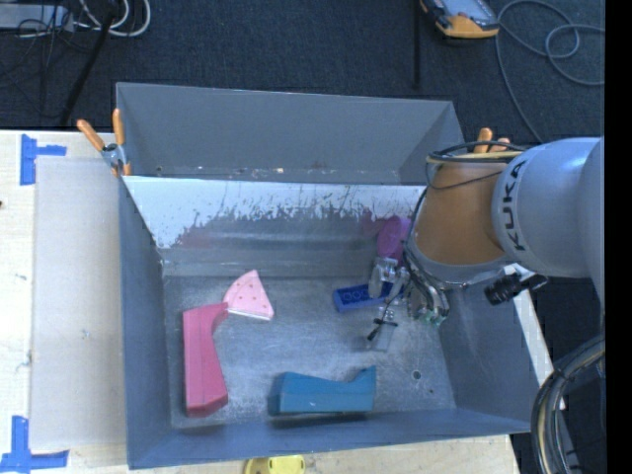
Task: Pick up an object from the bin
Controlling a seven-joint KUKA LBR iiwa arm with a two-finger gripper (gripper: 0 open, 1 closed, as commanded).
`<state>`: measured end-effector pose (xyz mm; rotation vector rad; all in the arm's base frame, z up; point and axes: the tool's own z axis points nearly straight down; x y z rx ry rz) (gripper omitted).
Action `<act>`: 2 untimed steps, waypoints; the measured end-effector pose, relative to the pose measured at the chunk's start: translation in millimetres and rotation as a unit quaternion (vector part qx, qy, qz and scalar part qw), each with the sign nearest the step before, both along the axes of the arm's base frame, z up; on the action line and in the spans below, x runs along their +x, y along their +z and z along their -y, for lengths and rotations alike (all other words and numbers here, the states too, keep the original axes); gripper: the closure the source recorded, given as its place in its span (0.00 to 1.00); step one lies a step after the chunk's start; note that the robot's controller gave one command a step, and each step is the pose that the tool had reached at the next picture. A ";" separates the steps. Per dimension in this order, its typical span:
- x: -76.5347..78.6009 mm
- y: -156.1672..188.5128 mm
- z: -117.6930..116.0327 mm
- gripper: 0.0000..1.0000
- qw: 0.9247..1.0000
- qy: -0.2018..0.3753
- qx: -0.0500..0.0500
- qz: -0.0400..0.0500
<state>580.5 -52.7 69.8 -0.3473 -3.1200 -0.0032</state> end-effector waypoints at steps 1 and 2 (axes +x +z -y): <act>-12.5 2.0 -3.5 0.00 1.000 0.014 0.002 -0.003; 6.9 7.2 1.5 1.00 1.000 0.000 -0.001 0.011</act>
Offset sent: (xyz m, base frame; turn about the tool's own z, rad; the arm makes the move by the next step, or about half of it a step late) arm 0.0000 0.0000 0.0000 0.0000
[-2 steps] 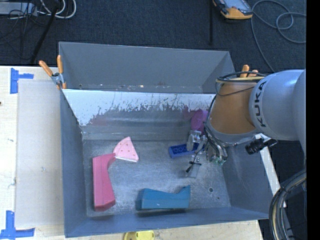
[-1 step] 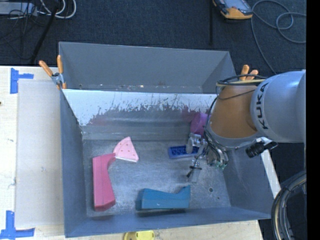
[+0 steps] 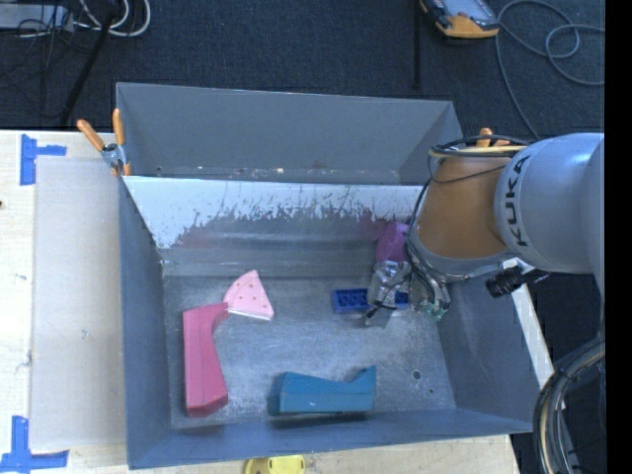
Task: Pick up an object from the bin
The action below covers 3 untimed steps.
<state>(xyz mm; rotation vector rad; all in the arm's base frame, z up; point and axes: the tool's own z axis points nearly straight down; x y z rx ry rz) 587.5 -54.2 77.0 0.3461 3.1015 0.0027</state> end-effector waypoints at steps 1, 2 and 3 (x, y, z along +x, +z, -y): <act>0.0 0.0 0.0 1.00 1.000 0.000 0.000 0.000; -0.8 3.3 -0.1 1.00 1.000 0.000 0.000 -0.002; -3.9 20.4 -0.7 1.00 1.000 0.001 0.001 -0.011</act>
Offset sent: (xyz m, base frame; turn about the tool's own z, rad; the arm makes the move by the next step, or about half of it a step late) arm 0.0000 0.0001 0.0697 0.0000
